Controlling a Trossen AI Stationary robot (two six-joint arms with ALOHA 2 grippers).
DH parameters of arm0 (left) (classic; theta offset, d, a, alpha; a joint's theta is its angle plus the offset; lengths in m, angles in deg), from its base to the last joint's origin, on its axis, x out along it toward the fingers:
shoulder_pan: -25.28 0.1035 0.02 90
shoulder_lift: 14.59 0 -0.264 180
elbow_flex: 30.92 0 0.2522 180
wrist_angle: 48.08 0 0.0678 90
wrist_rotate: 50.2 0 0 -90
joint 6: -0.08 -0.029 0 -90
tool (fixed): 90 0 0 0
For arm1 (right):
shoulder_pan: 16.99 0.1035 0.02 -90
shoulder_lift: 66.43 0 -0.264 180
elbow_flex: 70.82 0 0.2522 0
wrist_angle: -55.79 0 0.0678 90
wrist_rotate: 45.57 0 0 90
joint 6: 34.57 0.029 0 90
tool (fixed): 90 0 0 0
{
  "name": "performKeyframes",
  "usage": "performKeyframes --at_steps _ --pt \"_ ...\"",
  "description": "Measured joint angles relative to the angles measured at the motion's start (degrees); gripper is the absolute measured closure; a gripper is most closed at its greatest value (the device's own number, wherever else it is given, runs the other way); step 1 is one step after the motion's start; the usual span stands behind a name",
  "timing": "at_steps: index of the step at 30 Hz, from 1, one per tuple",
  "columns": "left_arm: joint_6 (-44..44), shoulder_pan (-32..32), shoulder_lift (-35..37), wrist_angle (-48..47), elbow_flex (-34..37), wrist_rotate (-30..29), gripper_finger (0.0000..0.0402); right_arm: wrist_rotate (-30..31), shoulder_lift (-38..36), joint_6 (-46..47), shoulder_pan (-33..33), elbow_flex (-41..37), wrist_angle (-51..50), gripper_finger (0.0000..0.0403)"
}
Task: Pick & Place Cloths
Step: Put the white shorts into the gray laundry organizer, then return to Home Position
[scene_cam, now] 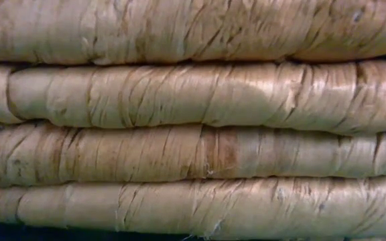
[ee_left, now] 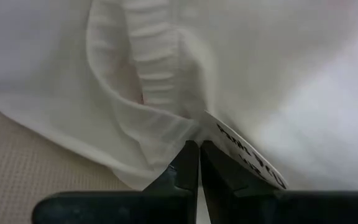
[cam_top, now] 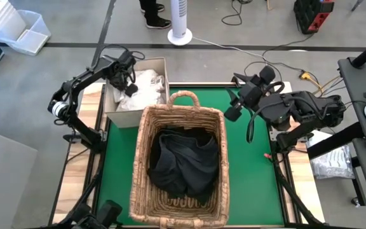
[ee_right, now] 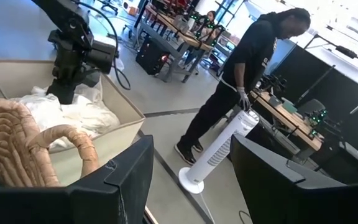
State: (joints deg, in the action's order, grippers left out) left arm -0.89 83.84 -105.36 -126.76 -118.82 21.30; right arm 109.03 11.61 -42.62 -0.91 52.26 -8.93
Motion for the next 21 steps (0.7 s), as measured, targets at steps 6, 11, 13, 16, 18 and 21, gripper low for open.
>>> performKeyframes --at_steps 6,11,13,16,18,21 --pt "1.20 -0.06 0.59 -0.89 -1.28 0.15 0.0401 -0.04 0.00 -0.02 -0.31 0.00 -0.02 0.0197" --pt "1.51 -0.13 3.25 -1.14 -6.66 0.19 0.0401 -0.04 0.00 -0.43 -0.29 0.00 -0.04 0.0197" --pt "1.51 -0.13 4.26 -1.78 -9.55 0.18 0.0401 -0.04 0.00 -0.60 -0.29 0.00 -0.04 0.0197" --pt "1.51 -0.13 5.05 -4.05 -14.82 0.18 0.0401 -0.04 0.00 -0.91 -0.29 0.00 -0.06 0.0197" --pt "1.51 -0.15 5.14 -6.42 -18.96 0.19 0.0401 -0.04 0.00 -1.03 -0.29 0.00 -0.09 0.0197" --pt "0.96 -0.59 5.44 -9.59 -25.75 2.82 0.0401 -0.40 -0.02 -1.48 -0.26 0.00 -0.11 0.0197"
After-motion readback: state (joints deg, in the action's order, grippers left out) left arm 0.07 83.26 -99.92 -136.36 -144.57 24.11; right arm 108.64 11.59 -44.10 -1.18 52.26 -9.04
